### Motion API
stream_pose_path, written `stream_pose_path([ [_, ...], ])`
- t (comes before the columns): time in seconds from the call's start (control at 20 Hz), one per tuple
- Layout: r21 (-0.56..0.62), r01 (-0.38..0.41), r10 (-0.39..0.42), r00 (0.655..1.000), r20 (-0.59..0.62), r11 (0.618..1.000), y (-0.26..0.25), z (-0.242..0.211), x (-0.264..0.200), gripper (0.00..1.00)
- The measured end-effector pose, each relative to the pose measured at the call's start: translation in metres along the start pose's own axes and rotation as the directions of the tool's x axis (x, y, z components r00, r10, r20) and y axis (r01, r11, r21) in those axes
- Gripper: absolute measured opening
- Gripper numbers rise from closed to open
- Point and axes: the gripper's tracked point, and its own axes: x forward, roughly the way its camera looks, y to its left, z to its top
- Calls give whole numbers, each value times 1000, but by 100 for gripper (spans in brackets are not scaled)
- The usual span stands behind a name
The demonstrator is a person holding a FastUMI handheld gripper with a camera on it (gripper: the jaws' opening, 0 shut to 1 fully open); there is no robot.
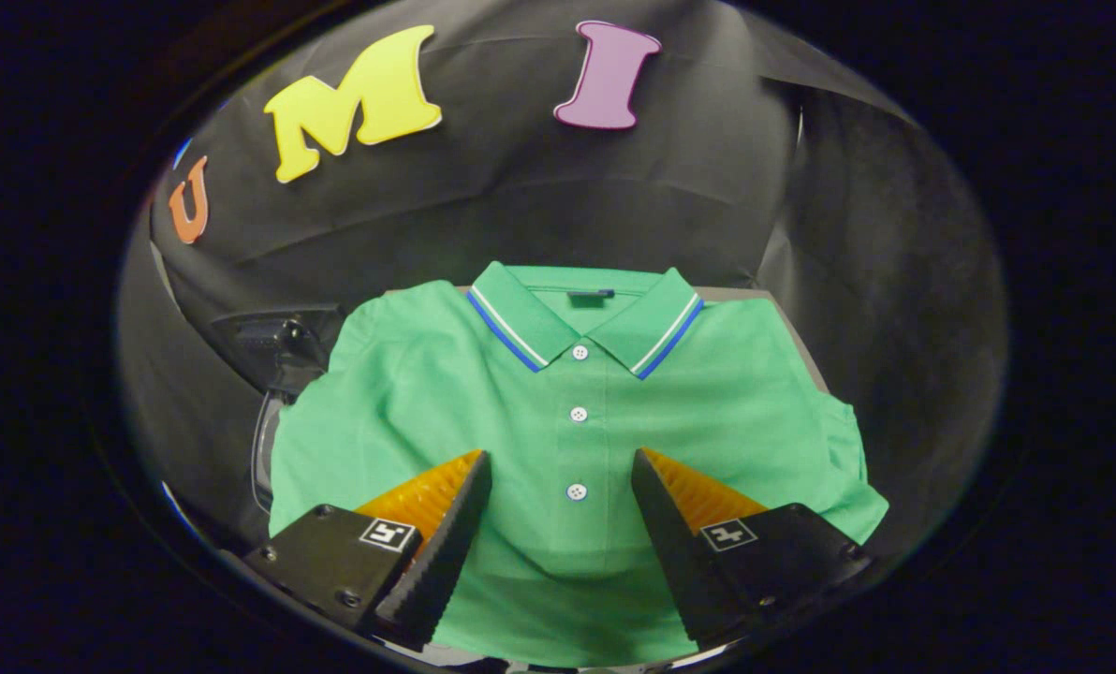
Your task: Put the clothes into the washing machine and then close the washing machine lid.
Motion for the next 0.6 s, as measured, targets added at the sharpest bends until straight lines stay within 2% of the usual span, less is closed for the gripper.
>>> stream_pose_path([
  [0.2, -38, -11, 11, 1000, -20, 999, 0, 0, 2, 89],
  [0.25, -20, 0, 0, 1000, -10, 1000, -4, 5, 2, 85],
  [0.4, 3, 7, -7, 1000, -7, 1000, -6, 0, 6, 51],
  [0.5, -22, -4, 3, 1000, -21, 1000, -4, 1, 4, 39],
  [0.6, 16, 7, -6, 1000, -21, 1000, -8, 6, 8, 21],
])
